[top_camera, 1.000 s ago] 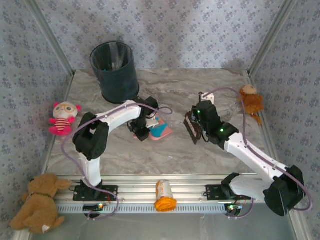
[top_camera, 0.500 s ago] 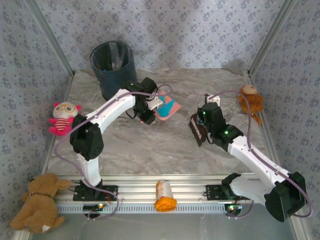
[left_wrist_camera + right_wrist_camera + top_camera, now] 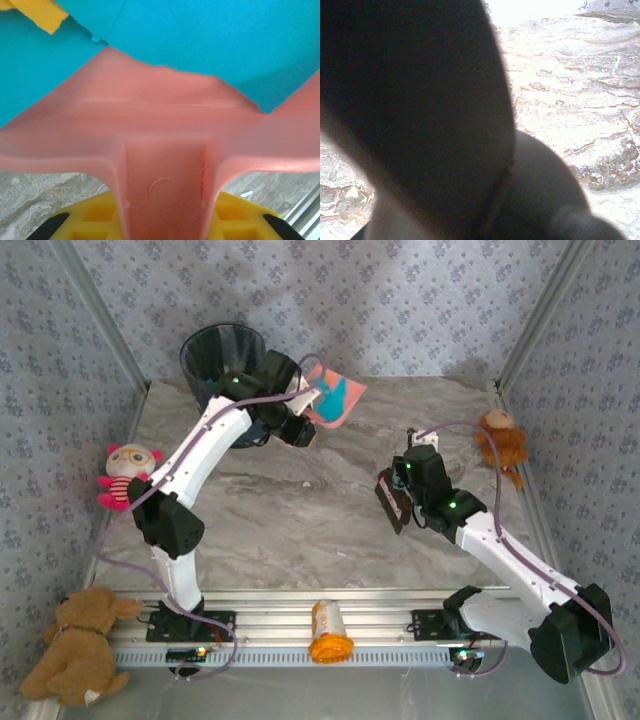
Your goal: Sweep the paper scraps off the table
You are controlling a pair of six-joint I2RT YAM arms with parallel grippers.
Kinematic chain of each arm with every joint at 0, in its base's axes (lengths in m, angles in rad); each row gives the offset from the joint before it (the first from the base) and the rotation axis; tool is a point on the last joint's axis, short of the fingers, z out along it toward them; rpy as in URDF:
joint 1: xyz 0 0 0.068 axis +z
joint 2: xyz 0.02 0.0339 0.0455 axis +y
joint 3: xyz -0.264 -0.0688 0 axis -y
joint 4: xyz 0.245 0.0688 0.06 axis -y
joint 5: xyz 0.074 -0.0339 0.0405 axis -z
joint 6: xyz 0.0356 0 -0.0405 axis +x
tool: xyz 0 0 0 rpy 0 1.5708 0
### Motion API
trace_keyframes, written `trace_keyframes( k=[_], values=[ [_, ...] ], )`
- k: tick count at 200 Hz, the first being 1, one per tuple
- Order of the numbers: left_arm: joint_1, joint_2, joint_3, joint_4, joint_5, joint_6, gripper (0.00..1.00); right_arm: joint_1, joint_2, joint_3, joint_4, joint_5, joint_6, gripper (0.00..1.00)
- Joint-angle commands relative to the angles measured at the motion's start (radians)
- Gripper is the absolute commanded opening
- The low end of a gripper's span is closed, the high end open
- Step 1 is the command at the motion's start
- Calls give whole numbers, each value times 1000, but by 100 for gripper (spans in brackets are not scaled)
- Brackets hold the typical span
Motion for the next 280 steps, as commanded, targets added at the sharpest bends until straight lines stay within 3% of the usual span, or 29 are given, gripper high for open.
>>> trace_keyframes(
  k=[1, 115, 215, 280],
  values=[
    [28, 21, 67, -8, 47, -61, 0, -7, -19, -5, 31, -2, -11, 0],
    [196, 89, 297, 58, 231, -274, 0, -10, -21, -9, 45, -21, -2, 0],
    [345, 127, 288, 270, 435, -597, 0, -9, -21, -5, 38, -15, 9, 0],
    [392, 117, 198, 466, 473, -807, 0, -12, -20, 0, 28, -14, 2, 0]
  ],
)
